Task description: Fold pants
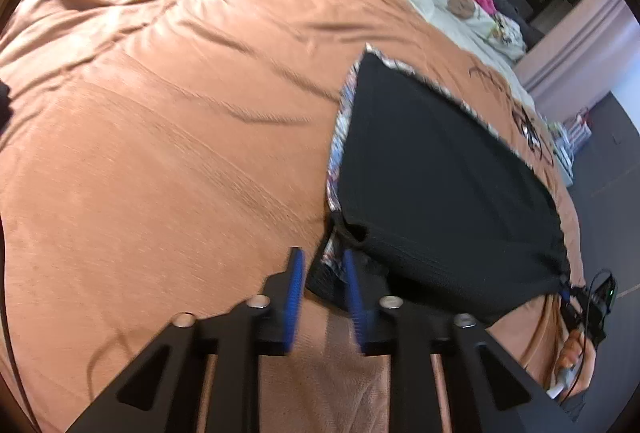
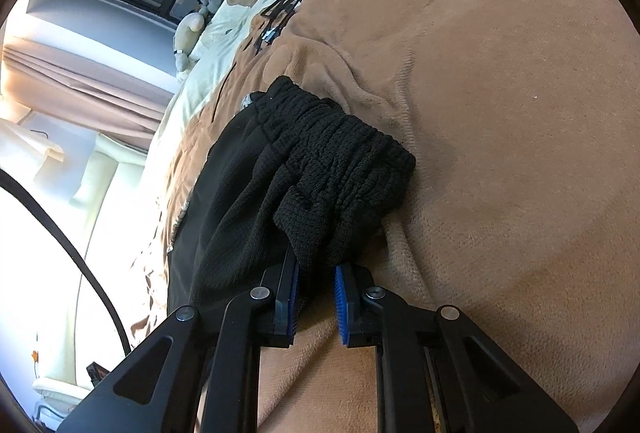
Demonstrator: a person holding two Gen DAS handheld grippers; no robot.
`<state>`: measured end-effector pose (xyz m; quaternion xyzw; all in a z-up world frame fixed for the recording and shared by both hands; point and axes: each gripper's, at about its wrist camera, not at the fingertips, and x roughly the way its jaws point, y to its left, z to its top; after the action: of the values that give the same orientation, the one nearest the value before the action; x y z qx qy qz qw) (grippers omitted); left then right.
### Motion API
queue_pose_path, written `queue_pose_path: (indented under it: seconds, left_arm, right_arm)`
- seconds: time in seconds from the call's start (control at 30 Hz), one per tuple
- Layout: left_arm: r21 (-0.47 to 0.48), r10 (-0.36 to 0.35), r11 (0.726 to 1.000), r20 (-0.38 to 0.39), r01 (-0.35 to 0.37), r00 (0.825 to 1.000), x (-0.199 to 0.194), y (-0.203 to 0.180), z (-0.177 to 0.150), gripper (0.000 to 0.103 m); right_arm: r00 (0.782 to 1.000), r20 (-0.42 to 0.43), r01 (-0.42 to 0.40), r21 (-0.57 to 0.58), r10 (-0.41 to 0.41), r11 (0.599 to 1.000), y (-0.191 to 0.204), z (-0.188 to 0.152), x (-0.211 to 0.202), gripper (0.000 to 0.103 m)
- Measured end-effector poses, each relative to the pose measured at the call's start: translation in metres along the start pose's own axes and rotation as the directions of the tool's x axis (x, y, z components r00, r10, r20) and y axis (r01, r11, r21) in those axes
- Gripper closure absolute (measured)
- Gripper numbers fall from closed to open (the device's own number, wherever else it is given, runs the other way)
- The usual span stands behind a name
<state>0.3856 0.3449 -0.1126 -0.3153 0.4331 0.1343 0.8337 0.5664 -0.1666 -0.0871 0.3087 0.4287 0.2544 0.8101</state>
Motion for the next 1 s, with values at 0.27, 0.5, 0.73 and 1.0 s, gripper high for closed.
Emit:
queue_pose_path:
  seconds: [0.27,0.5,0.73,1.0]
  left_arm:
    - [-0.076,-0.046,0.996,0.047,0.05,0.998,0.002,0.002,0.011,0.037]
    - [-0.104,-0.095,0.991,-0.051,0.089,0.994,0.028,0.001,0.0,0.038]
    - [-0.174,-0.145,0.977,-0.1,0.126,0.984,0.038,0.012,-0.012,0.04]
    - [-0.139,-0.128,0.984,-0.097,0.113,0.987,0.044,0.009,-0.012,0.077]
  right_arm:
    - [1.0,-0.009,-0.005,-0.004,0.005,1.0,-0.003,0.001,0.002,0.091]
    - [1.0,-0.015,-0.011,-0.004,0.011,1.0,-0.003,0.002,0.004,0.091]
    - [1.0,-0.018,-0.014,0.0,0.014,1.0,-0.004,0.002,0.005,0.091]
    - [0.998,-0.01,-0.058,0.017,0.059,0.998,-0.005,0.002,0.003,0.068]
